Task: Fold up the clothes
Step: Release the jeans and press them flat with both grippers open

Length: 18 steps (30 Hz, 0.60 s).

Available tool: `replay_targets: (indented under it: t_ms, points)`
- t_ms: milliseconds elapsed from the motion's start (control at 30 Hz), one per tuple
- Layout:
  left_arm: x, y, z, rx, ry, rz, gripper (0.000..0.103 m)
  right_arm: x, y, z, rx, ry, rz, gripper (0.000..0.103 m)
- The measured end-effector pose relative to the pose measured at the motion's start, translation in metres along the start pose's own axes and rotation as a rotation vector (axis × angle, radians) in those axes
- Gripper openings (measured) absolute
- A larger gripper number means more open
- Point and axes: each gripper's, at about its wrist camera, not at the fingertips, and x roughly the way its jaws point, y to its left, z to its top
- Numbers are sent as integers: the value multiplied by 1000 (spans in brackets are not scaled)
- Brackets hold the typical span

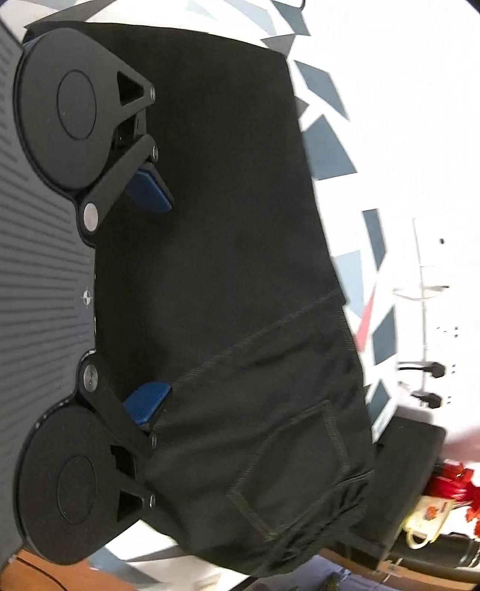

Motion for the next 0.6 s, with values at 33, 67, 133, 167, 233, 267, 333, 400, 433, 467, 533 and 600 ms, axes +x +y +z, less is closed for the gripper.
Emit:
replay_targets:
  t_ms: [33, 67, 133, 167, 233, 267, 333, 400, 433, 467, 533, 600]
  points:
    - [4, -3, 3, -3, 5, 16, 102, 6, -1, 3, -28, 8, -1, 102]
    - [10, -7, 5, -7, 21, 36, 102, 12, -1, 6, -62, 18, 0, 102]
    - [21, -14, 6, -35, 64, 61, 102, 25, -2, 13, -119, 37, 4, 102]
    - [25, -17, 6, -49, 81, 70, 102, 30, -4, 17, -133, 40, 15, 102]
    - [28, -19, 7, -64, 92, 86, 102, 36, -5, 22, -148, 24, 55, 102]
    - [29, -20, 7, -72, 98, 93, 102, 39, -6, 25, -150, 19, 72, 102]
    - [28, -19, 10, -82, 96, 118, 102, 46, -7, 30, -142, 30, 109, 102]
    - [25, -17, 12, -98, 84, 159, 102, 53, -7, 36, -132, 47, 149, 102]
    - [25, -15, 13, -110, 79, 181, 102, 56, -6, 38, -125, 60, 164, 102]
    - [25, -13, 13, -124, 82, 196, 102, 58, -5, 40, -118, 73, 173, 102]
    - [29, -12, 13, -137, 106, 207, 102, 64, -2, 42, -114, 98, 189, 102]
    - [35, -13, 13, -139, 133, 214, 103, 69, 1, 41, -135, 120, 196, 102]
